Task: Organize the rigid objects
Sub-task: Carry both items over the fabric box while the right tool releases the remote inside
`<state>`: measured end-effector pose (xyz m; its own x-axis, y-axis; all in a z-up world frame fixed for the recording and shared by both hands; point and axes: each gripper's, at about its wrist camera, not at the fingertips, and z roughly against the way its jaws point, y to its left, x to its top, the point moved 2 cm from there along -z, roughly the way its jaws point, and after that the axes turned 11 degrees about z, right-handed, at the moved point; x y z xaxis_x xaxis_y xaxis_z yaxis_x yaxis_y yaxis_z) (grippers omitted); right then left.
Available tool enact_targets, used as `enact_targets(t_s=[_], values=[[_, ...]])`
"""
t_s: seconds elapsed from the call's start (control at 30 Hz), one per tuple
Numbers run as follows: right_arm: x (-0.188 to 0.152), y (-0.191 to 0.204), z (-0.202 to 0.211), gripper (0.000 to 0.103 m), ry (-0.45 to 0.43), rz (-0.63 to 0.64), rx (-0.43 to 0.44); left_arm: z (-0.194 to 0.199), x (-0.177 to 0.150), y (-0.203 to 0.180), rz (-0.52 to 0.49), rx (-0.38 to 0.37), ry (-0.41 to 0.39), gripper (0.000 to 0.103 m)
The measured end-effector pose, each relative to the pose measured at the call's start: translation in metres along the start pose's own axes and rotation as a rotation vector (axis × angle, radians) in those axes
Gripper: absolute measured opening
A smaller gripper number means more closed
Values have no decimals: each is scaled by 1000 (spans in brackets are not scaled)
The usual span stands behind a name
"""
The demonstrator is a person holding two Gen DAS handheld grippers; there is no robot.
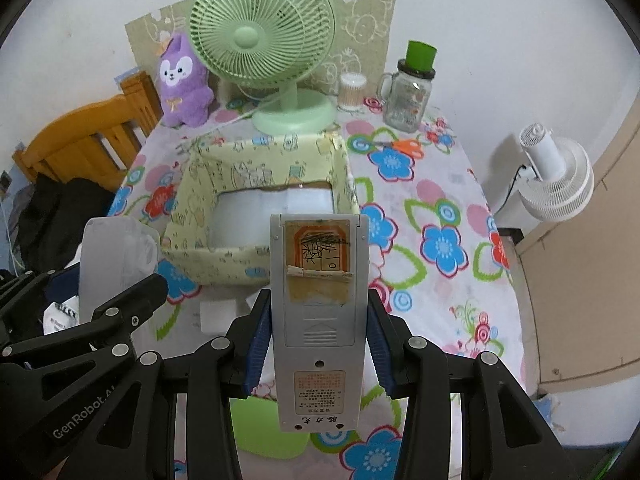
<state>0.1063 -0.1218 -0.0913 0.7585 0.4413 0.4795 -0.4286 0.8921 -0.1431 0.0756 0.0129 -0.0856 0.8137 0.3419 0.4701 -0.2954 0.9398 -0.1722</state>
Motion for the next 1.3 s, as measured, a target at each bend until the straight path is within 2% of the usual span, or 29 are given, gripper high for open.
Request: enact_targets(t_s=[0.37, 0.8, 1.3], values=[[31, -19, -19, 47, -13, 32, 47, -15, 30, -12, 29, 30, -21, 62], [70, -28, -50, 47, -6, 46, 97, -47, 67, -3, 68, 50, -27, 62], [104, -34, -100, 47, 36, 29, 122, -89, 79, -2, 72, 61, 32, 62]])
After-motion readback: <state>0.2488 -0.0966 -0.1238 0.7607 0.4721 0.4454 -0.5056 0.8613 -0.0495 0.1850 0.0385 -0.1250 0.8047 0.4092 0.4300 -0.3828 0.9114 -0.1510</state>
